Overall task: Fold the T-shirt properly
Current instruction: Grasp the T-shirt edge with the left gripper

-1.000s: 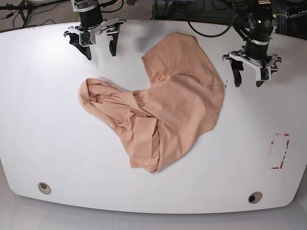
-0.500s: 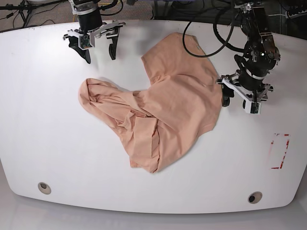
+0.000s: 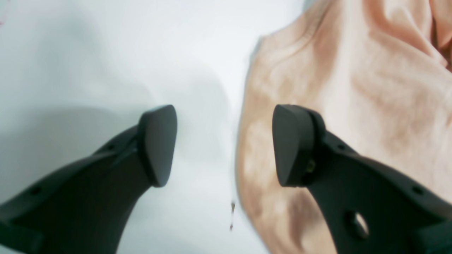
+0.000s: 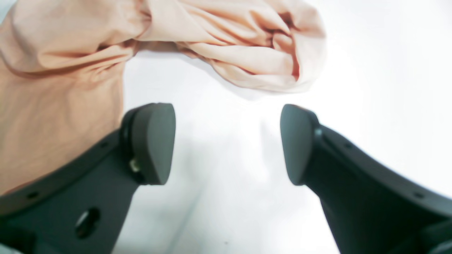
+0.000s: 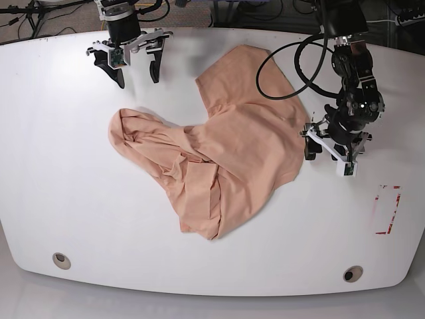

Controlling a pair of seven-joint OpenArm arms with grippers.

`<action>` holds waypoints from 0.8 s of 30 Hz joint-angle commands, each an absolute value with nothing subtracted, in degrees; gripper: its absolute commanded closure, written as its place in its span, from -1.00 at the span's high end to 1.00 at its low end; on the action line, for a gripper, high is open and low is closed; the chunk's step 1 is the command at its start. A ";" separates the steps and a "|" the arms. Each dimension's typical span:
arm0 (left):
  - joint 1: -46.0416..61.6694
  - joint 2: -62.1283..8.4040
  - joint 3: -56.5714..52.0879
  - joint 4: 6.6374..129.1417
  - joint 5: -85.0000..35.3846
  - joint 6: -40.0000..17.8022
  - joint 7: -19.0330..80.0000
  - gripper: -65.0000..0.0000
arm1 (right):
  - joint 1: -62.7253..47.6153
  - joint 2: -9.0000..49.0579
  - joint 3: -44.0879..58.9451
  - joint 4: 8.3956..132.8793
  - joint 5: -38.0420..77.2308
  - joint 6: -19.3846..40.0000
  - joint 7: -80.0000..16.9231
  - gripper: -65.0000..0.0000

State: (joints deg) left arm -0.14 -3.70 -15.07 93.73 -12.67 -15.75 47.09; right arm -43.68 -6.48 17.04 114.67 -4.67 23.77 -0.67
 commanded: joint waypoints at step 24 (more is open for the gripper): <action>-7.25 -3.91 -11.30 76.09 -13.41 -20.88 43.74 0.22 | -44.09 -6.20 17.10 115.82 -4.26 23.78 0.92 0.37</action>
